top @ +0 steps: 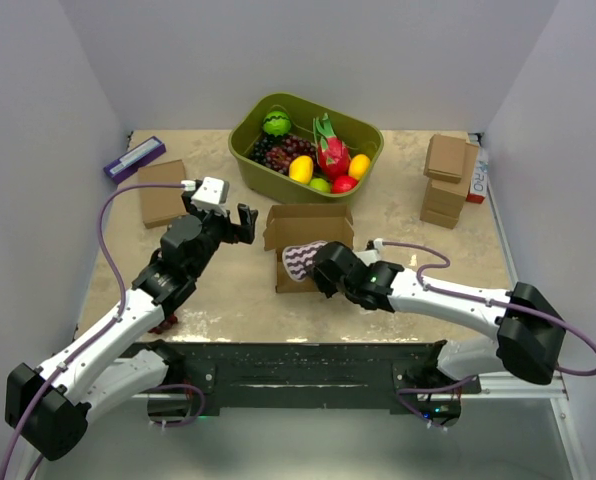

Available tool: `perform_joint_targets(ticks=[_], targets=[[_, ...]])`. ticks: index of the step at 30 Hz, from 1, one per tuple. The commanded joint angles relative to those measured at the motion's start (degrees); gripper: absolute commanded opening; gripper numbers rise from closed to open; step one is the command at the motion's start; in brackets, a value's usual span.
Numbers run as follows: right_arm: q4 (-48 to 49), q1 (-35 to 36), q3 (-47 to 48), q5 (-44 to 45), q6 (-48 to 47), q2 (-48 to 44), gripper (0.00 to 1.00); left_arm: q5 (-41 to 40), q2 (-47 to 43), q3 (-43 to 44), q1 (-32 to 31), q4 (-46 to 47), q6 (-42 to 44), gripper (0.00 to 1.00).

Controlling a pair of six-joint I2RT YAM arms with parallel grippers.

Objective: Fold the paper box

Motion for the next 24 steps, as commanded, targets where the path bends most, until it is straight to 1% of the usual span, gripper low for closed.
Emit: perform_joint_targets(ticks=[1, 5, 7, 17, 19, 22, 24], targets=[[-1.9, 0.0, 1.1, 3.8, 4.3, 0.6, 0.00, -0.5, -0.2, 2.3, 0.3, 1.5, 0.7, 0.95], [-4.1, 0.0, 2.5, 3.2, 3.9, 2.5, 0.00, -0.2, -0.4, 2.3, 0.2, 1.5, 0.6, 0.95], [-3.4, 0.0, 1.8, 3.1, 4.3, 3.5, 0.00, -0.1, -0.6, 2.3, 0.2, 1.4, 0.5, 0.95], [1.0, 0.0, 0.8, 4.8, 5.5, 6.4, 0.12, -0.2, -0.6, 2.4, 0.2, 1.3, 0.8, 0.95], [1.9, -0.1, 0.6, 4.8, 5.8, 6.9, 0.13, -0.2, -0.7, 2.6, 0.2, 1.3, 0.9, 0.95], [2.8, -0.3, 0.3, 4.5, 5.9, 7.8, 0.28, -0.3, -0.9, 2.5, 0.2, 1.2, 1.1, 0.96], [4.8, -0.6, -0.3, 4.1, 5.0, 7.8, 0.34, -0.3, -1.0, 2.5, 0.2, 1.3, 1.1, 0.96]])
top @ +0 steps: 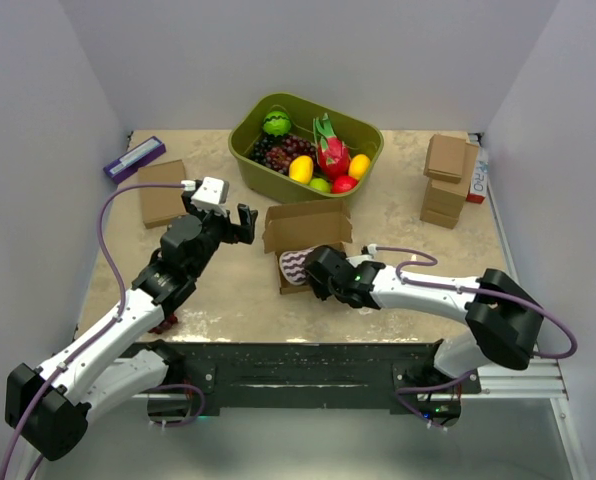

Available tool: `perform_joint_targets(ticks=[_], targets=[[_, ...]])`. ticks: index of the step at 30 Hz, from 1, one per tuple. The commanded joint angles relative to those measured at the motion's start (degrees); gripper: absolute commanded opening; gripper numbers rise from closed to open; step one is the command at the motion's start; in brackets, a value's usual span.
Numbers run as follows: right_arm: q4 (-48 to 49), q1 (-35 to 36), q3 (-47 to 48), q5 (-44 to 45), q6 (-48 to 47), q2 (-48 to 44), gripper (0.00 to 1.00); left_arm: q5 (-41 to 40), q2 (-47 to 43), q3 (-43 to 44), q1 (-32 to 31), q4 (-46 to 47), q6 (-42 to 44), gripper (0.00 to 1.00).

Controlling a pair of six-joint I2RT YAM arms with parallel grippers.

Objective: Fold the paper box

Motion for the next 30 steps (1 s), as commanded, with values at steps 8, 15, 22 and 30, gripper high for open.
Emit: perform_joint_targets(ticks=[8, 15, 22, 30], targets=[[4.0, -0.5, 0.5, 3.0, -1.1, 0.2, 0.68, 0.0, -0.7, 2.6, 0.2, 1.5, 1.2, 0.96], [3.2, -0.5, 1.9, 4.9, -9.1, -2.7, 0.74, 0.8, 0.0, 2.7, 0.2, 1.1, 1.3, 0.96], [6.4, -0.6, 3.5, 11.3, -38.5, -10.7, 0.77, 6.3, 3.3, 4.5, 0.2, -0.8, 1.4, 0.95], [5.7, -20.0, 7.7, -12.8, -74.7, -11.5, 0.79, 10.2, 4.5, 4.2, 0.2, -8.2, -6.6, 0.95]])
